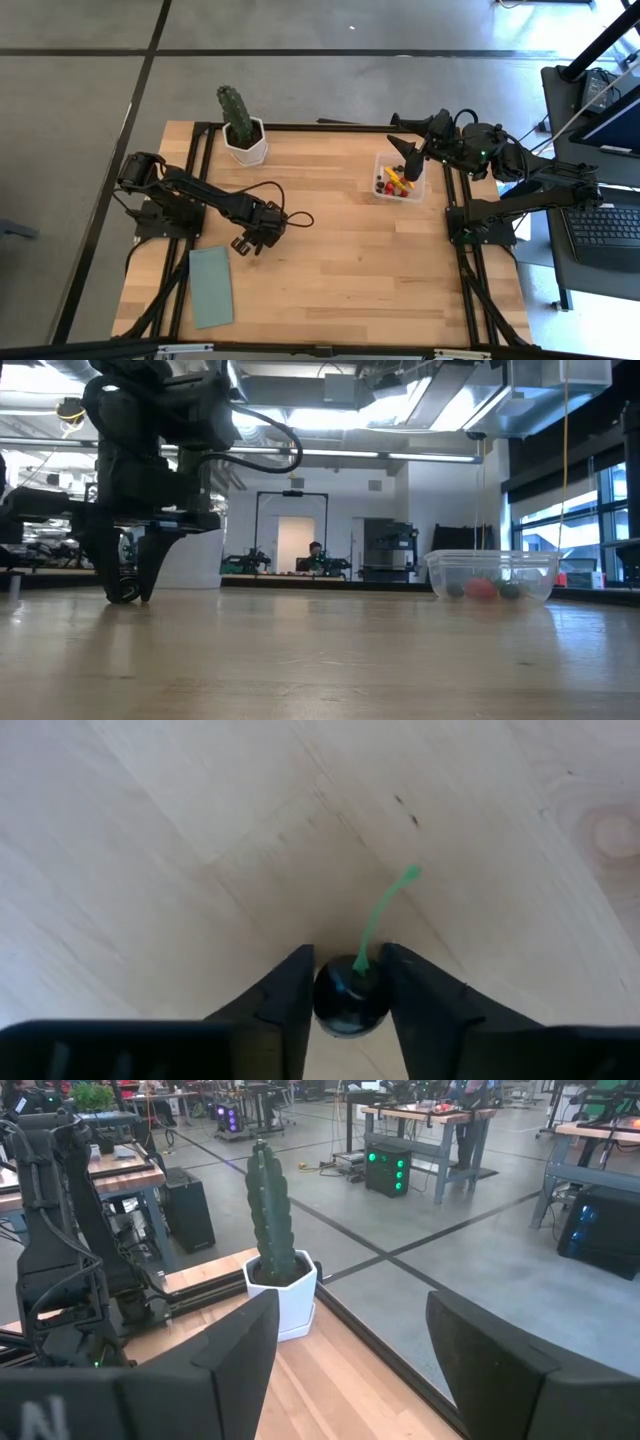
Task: Pick and placing Produce into tupperware
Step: Put the black cherry into the transparent bin, then return to Home Position
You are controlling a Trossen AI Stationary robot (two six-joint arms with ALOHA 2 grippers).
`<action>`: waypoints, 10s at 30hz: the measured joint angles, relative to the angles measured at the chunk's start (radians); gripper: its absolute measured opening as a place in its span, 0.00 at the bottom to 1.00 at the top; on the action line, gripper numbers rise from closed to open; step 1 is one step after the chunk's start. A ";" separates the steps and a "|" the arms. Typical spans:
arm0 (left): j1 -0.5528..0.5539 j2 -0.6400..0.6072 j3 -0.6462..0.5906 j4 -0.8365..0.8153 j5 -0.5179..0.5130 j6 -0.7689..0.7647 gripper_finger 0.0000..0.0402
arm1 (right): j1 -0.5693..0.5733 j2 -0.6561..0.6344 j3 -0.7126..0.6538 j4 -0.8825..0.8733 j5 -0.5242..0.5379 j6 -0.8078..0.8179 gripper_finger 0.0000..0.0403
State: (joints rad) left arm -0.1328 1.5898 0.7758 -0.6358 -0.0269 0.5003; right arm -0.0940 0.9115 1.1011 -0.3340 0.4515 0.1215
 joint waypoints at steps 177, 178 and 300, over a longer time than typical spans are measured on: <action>0.340 -1.584 -0.768 0.690 -0.260 -0.622 0.40 | 0.000 -0.744 -1.095 0.494 0.010 0.161 0.63; 0.340 -1.584 -0.768 0.690 -0.260 -0.621 0.39 | 0.000 -0.744 -1.095 0.483 0.009 0.162 0.63; 0.340 -1.584 -0.768 0.691 -0.260 -0.542 0.37 | -0.231 -0.745 -1.094 0.412 0.176 0.053 0.63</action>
State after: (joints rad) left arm 0.2070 0.0063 0.0078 0.0547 -0.2871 -0.0418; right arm -0.3252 0.1669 0.0067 0.0776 0.6273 0.1749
